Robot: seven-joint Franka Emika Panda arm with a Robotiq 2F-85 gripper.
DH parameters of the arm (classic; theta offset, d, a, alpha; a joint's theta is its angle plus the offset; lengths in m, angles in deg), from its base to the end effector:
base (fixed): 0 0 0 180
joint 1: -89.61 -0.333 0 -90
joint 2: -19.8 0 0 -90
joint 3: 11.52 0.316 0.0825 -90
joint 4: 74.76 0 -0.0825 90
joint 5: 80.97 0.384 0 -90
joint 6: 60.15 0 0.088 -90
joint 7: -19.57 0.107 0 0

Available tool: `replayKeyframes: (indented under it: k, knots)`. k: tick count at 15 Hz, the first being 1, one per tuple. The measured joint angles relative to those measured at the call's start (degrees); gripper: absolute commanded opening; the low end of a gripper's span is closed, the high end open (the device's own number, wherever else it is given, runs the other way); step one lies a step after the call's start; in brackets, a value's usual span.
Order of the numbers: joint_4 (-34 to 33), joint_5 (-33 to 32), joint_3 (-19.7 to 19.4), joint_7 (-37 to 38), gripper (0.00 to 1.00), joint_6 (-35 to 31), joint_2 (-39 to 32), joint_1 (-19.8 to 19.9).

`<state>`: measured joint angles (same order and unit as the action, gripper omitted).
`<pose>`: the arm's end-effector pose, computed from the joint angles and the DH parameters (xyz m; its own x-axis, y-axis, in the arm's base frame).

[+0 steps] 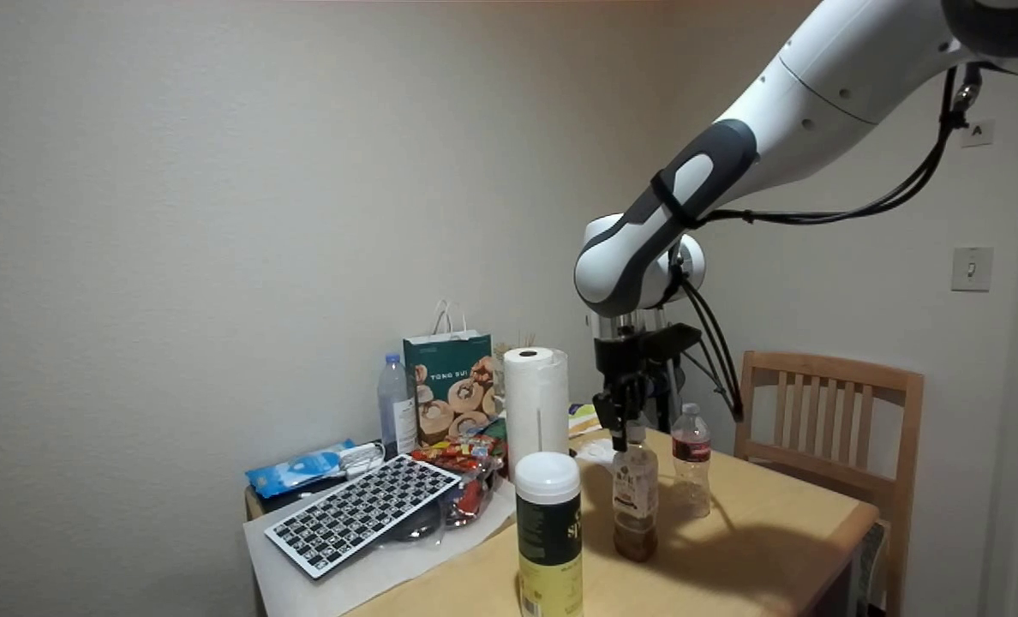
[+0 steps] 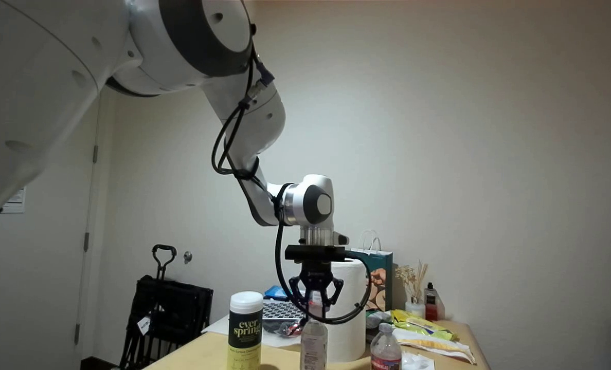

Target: Put the plastic bottle on top of the ever spring bottle.

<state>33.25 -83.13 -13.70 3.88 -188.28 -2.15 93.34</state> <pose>0.6232 -0.0643 0.3023 0.9799 0.1948 -0.0428 0.1963 -0.9800 0.0327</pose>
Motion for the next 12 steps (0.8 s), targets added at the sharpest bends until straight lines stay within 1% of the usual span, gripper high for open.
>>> replayKeyframes:
  k: [1,5,6,7,9,12]
  knots:
    - [-0.26,-0.28,-0.07,0.14,0.39,0.13,0.00,0.00]
    - [-0.45,-0.64,-0.29,0.28,0.62,0.41,0.00,-0.01]
    - [-0.45,-0.64,-0.30,0.28,0.87,0.42,0.00,-0.01]
    - [-0.45,-0.65,-0.30,0.28,0.88,0.42,0.00,-0.01]
    - [-0.45,-0.63,-0.16,0.28,0.97,0.42,0.00,-0.02]
    - [-0.40,-0.62,0.11,0.29,1.00,0.42,-0.01,-0.10]
